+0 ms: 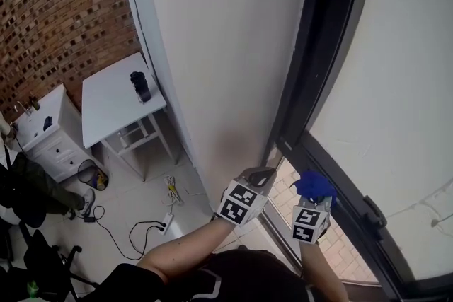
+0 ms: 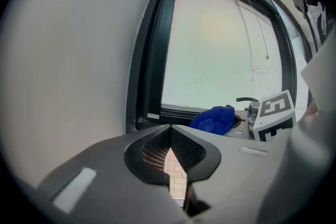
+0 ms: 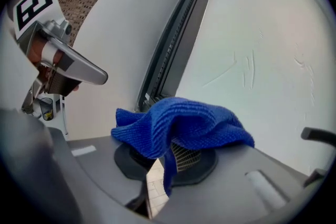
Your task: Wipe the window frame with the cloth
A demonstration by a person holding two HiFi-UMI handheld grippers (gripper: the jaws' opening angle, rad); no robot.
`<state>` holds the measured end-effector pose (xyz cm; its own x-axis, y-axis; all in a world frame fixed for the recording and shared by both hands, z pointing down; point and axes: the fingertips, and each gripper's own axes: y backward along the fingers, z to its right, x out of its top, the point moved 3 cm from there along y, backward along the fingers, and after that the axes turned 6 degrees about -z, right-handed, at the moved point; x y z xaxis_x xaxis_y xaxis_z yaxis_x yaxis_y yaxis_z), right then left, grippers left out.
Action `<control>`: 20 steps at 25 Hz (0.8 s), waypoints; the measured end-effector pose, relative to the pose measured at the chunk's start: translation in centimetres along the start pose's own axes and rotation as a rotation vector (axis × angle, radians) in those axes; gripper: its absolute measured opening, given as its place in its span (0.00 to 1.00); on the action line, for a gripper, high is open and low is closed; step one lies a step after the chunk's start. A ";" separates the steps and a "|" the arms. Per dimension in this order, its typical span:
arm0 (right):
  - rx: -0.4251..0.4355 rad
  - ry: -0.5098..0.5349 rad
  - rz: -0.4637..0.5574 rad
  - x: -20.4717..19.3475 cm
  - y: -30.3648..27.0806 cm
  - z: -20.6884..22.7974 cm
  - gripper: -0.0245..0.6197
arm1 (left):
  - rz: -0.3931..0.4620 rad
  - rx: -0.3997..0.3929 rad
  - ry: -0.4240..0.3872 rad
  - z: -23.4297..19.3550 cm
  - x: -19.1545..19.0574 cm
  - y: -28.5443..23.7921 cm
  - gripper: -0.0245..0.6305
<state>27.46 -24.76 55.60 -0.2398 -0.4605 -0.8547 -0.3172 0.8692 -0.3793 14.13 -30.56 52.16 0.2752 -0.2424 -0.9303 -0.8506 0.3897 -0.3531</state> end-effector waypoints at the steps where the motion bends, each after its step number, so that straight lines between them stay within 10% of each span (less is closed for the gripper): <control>1: 0.005 0.001 0.004 0.2 -0.3 -0.2 0.12 | -0.001 0.005 -0.007 -0.4 0.2 -0.2 0.03; 20: 0.028 -0.072 -0.012 4.2 -5.2 -3.8 0.12 | -0.030 -0.127 -0.093 -4.5 0.7 -0.2 0.03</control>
<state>24.63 -31.85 55.30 -0.1690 -0.4573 -0.8731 -0.2932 0.8691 -0.3984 12.45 -34.80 51.98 0.3368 -0.1670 -0.9267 -0.8894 0.2666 -0.3713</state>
